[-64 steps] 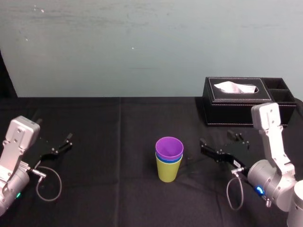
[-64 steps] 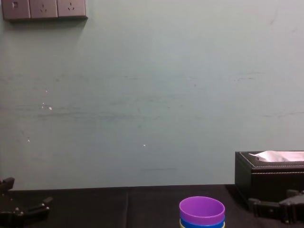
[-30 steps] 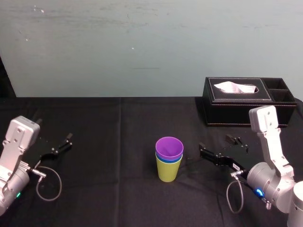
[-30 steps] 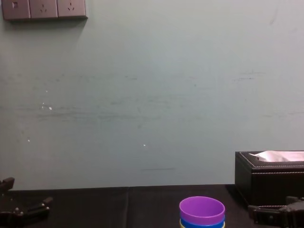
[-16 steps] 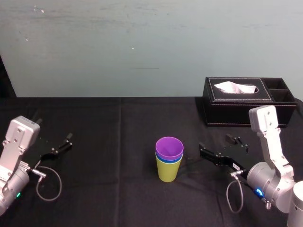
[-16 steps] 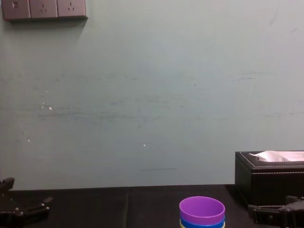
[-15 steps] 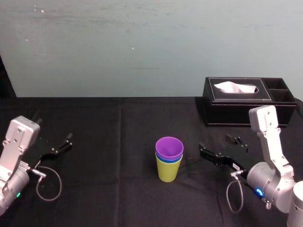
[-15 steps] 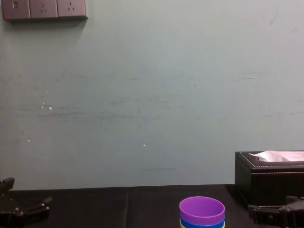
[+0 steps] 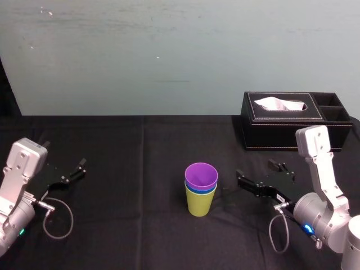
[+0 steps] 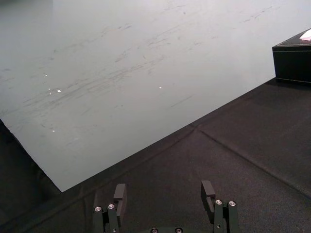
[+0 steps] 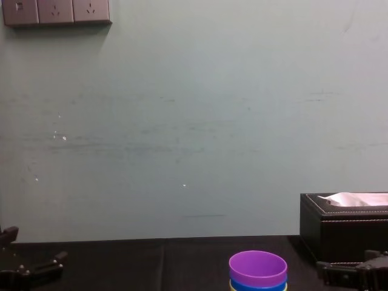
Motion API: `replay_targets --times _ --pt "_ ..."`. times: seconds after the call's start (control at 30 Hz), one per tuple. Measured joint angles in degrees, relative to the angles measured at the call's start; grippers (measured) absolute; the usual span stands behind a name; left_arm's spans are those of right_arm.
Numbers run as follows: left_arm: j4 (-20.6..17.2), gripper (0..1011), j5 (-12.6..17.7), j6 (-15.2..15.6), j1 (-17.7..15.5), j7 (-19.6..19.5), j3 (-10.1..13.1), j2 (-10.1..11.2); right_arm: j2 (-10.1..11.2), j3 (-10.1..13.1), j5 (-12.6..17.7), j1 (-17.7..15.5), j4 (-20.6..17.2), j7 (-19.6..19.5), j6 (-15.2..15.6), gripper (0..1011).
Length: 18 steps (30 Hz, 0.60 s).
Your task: Stack the three plastic cups sequentially using one hand.
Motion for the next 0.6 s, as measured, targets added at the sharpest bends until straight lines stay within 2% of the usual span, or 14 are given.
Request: replay_targets --times 0.6 --pt "0.0 1000 0.0 0.0 0.0 0.0 0.0 0.0 0.0 0.0 0.0 0.0 0.0 0.0 0.0 1003"
